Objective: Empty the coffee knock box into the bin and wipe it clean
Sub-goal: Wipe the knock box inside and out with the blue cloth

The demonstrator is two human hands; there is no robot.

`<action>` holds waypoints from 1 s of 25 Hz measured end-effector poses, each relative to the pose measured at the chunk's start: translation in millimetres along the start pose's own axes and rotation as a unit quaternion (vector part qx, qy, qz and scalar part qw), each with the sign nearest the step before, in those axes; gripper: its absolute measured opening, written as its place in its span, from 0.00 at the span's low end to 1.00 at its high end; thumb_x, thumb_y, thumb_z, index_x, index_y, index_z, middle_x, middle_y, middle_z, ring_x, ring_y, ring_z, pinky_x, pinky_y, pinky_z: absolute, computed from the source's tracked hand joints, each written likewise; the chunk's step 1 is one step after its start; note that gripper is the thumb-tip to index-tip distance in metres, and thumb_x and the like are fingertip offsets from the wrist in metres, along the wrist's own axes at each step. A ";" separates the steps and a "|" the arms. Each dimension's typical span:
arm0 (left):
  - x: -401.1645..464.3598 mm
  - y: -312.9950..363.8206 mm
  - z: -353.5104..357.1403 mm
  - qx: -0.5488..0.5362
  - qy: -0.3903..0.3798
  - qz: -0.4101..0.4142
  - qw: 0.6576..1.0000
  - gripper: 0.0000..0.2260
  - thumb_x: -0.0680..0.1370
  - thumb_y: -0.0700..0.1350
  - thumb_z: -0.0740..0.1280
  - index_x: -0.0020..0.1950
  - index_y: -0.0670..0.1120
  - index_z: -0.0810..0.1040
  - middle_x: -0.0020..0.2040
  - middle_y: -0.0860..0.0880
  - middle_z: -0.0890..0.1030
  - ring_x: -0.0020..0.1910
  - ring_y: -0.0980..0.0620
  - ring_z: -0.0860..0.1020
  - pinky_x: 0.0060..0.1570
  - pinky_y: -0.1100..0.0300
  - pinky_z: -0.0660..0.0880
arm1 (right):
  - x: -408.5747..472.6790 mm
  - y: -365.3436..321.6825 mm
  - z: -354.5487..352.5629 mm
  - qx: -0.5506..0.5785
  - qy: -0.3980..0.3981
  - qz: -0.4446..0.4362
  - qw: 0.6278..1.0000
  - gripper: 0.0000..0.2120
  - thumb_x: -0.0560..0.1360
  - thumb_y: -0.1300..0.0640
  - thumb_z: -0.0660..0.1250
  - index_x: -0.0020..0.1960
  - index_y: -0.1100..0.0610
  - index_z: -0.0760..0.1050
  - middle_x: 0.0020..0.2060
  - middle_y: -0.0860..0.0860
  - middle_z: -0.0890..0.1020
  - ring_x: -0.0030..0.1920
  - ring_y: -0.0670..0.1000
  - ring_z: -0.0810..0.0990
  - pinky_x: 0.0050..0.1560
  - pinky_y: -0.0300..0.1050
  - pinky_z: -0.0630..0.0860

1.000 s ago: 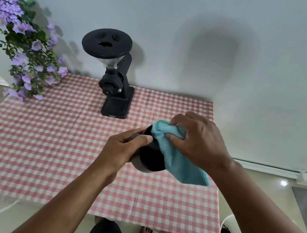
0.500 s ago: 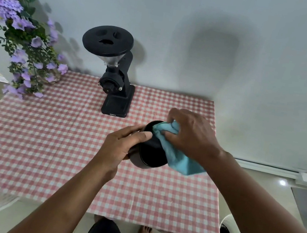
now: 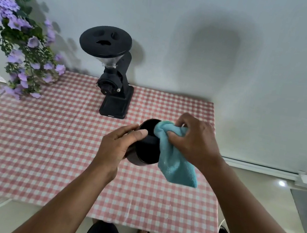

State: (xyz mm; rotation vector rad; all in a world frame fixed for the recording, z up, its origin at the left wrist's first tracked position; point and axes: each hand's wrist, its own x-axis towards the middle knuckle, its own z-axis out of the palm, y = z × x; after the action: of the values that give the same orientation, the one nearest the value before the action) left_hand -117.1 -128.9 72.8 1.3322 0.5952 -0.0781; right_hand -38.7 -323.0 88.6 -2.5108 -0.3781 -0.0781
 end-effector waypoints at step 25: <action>15.1 -12.8 -3.7 -0.090 0.006 -0.089 0.992 0.13 0.77 0.55 0.74 0.57 0.50 0.82 0.53 0.46 0.84 0.52 0.45 0.83 0.61 0.45 0.78 | -79.9 59.0 -4.5 0.268 -0.037 0.229 0.935 0.04 0.76 0.54 0.77 0.50 0.47 0.86 0.38 0.42 0.87 0.39 0.43 0.85 0.37 0.41 0.82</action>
State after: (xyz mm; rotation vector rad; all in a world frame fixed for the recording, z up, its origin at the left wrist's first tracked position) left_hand -110.5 -124.6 54.2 1.1032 0.7151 -0.1585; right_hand -98.3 -391.8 48.7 -1.9970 0.1527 0.2709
